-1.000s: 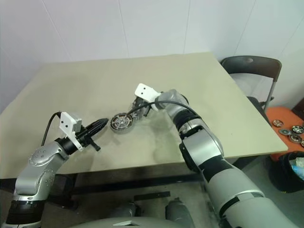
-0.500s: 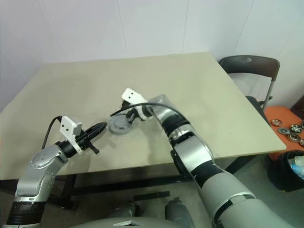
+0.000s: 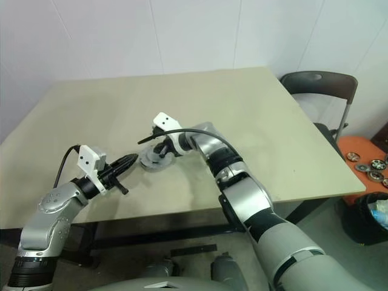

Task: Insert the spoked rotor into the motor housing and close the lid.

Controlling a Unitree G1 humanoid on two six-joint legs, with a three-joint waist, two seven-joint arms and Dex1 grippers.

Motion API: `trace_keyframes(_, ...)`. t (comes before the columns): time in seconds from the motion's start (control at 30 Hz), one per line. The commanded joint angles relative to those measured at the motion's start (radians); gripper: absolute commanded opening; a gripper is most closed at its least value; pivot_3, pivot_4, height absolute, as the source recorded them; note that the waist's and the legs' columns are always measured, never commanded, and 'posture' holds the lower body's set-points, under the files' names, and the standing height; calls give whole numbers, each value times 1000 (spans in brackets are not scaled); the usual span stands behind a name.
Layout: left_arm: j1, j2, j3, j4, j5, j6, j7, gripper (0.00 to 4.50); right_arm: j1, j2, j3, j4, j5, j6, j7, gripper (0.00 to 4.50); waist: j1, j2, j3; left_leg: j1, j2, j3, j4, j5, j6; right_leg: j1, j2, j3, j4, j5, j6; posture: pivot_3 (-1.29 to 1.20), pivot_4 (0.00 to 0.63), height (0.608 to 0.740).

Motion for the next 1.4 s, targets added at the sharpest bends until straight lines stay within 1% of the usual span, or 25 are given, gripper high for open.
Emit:
trace_keyframes(0.03, -14, 15, 8, -44, -7, 8, 4, 0, -3, 1, 0, -32, 7, -13, -18, 1318, 0, 0, 0, 0, 0, 0, 0, 0, 0, 0, 0, 0, 0, 0, 0, 0, 0, 740)
trace_keyframes(0.2, -10, 15, 10, -23, -1, -4, -7, 0, 30, 3, 13, -65, 18, 0, 7, 3076, 1, 0, 0, 0, 0, 0, 0, 0, 0, 0, 0, 0, 0, 0, 0, 0, 0, 740)
trace_keyframes(0.3, -8, 14, 9, -4, 4, -18, -16, 0, 45, 10, 16, -68, 15, 3, -13, 3973, 1, 0, 0, 0, 0, 0, 0, 0, 0, 0, 0, 0, 0, 0, 0, 0, 0, 740)
trace_keyframes(0.33, -7, 14, 9, 3, 6, -23, -18, 0, 50, 12, 19, -73, 14, 6, -13, 4369, 1, 0, 0, 0, 0, 0, 0, 0, 0, 0, 0, 0, 0, 0, 0, 0, 0, 740)
trace_keyframes(0.37, -6, 13, 9, 9, 7, -28, -21, 0, 56, 13, 23, -80, 14, 10, -11, 4470, 0, 0, 0, 0, 0, 0, 0, 0, 0, 0, 0, 0, 0, 0, 0, 0, 0, 740)
trace_keyframes(0.47, -2, 12, 10, 40, 15, -56, -34, 0, 65, 18, 26, -87, 18, 13, -24, 4470, 1, 0, 0, 0, 0, 0, 0, 0, 0, 0, 0, 0, 0, 0, 0, 0, 0, 740)
trace_keyframes(0.57, 3, 13, 18, 76, 21, -92, -47, 0, 63, 26, 26, -65, 3, -24, -88, 4470, 0, 0, 0, 0, 0, 0, 0, 0, 0, 0, 0, 0, 0, 0, 0, 0, 0, 740)
trace_keyframes(0.63, 8, 15, 39, 95, 18, -114, -49, 0, 68, 32, 43, -56, -14, -52, -117, 4470, 1, 0, 0, 0, 0, 0, 0, 0, 0, 0, 0, 0, 0, 0, 0, 0, 0, 740)
trace_keyframes(0.73, 24, 25, 70, 102, 9, -131, -49, 0, 79, 45, 49, -65, -13, -56, -125, 4470, 1, 0, 0, 0, 0, 0, 0, 0, 0, 0, 0, 0, 0, 0, 0, 0, 0, 740)
trace_keyframes(0.83, 45, 46, 111, 99, 2, -135, -53, 0, 95, 49, 54, -80, -11, -57, -133, 3906, 1, 0, 0, 1, 0, 0, 0, 0, 0, 0, 0, 0, 0, 0, 0, 0, 0, 740)
trace_keyframes(0.9, 54, 59, 137, 101, -2, -136, -56, 0, 107, 47, 61, -98, -10, -49, -125, 3310, 0, 0, 0, 1, 0, 0, 0, 0, 0, 0, 0, 0, 0, 0, 0, 0, 0, 740)
trace_keyframes(1.1, 52, 76, 152, 74, -14, -112, -44, 0, 116, 40, 71, -113, -15, -36, -122, 3274, 1, 0, 0, 2, 0, 0, 0, 0, 0, 0, 0, 0, 0, 0, 0, 0, 0, 740)
trace_keyframes(1.17, 49, 73, 144, 75, -13, -110, -40, 0, 106, 52, 40, -115, 16, -25, -128, 3274, 1, 0, 0, 2, 0, 0, 0, 0, 0, 0, 0, 0, 0, 0, 0, 0, 0, 740)
trace_keyframes(1.27, 50, 63, 126, 83, -6, -114, -40, 0, 85, 77, -38, -138, 103, 48, -107, 3274, 0, 0, 0, 2, 0, 0, 0, 0, 0, 0, 0, 0, 0, 0, 0, 0, 0, 740)
trace_keyframes(1.4, 49, 55, 117, 99, -2, -124, -46, 0, 71, 80, -49, -130, 111, 63, -123, 3274, -1, 0, 0, 1, 0, 0, 0, 0, 0, 0, 0, 0, 0, 0, 0, 0, 0, 740)
